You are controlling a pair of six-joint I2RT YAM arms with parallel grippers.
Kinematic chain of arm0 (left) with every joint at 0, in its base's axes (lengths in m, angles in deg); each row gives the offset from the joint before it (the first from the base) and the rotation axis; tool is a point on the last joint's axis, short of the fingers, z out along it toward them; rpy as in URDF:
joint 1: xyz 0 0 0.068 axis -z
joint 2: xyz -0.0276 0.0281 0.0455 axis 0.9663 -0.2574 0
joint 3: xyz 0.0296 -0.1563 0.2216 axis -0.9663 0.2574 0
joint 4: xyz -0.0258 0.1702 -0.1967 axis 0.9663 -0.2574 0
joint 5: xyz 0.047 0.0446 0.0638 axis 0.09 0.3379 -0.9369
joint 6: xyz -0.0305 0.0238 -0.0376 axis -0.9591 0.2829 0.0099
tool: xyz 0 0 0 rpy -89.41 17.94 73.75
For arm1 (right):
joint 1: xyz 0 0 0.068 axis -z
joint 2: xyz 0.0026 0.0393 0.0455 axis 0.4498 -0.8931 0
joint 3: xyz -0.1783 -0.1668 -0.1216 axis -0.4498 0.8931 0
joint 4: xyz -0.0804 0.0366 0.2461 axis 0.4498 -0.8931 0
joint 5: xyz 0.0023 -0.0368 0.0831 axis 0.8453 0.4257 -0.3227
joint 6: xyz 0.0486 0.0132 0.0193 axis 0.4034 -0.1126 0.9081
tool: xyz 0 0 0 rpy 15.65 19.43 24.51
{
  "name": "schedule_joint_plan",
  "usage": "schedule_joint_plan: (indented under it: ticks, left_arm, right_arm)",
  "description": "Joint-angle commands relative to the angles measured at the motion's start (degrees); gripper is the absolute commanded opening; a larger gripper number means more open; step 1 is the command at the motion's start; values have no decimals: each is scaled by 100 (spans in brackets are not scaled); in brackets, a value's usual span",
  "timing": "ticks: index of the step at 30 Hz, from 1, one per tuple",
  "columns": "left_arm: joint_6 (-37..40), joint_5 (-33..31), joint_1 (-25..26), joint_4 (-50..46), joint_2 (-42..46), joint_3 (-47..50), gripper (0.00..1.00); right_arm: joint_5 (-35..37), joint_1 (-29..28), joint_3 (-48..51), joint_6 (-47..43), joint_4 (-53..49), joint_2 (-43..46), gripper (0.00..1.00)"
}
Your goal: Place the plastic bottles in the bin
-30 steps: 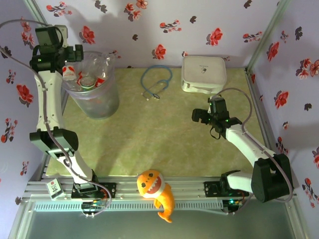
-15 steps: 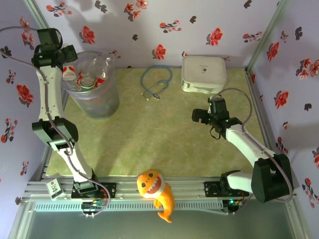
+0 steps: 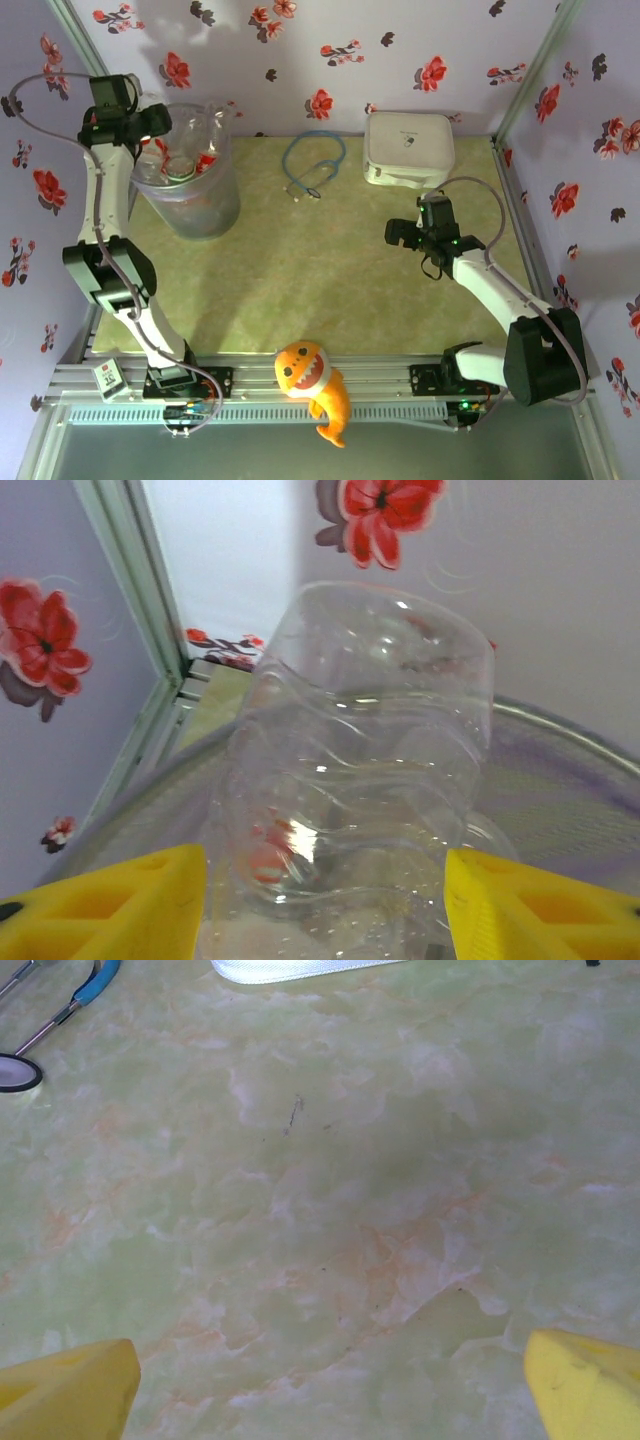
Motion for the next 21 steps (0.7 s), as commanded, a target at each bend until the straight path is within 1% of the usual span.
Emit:
schedule_joint_plan:
  ticks: [1, 2, 3, 6, 7, 10, 13, 17, 21]
  left_arm:
    - [13, 696, 125, -18, 245, 246, 63]
    - [34, 710, 125, -56, 247, 238, 64]
    - [81, 711, 125, -104, 267, 239, 66]
    - [330, 699, 125, -227, 308, 193, 81]
    - [396, 665, 118, -291, 309, 149, 84]
    - [449, 556, 89, -388, 306, 8, 88]
    - [466, 451, 64, -427, 317, -151, 89]
    - [414, 441, 61, -383, 399, -311, 90]
    - [341, 501, 70, -285, 598, -348, 94]
  right_arm:
    - [20, 27, 48, 32, 86, -32, 99]
    - [20, 25, 49, 33, 93, -32, 99]
    - [11, 26, 56, 41, 100, -32, 99]
    - [2, 20, 56, 50, 94, -16, 99]
    - [7, 19, 60, 47, 102, -15, 99]
    - [-4, 26, 66, 47, 104, -8, 99]
    - [-7, 23, 66, 59, 97, 10, 99]
    - [11, 20, 75, 59, 87, 28, 99]
    - [-7, 27, 66, 64, 98, 10, 99]
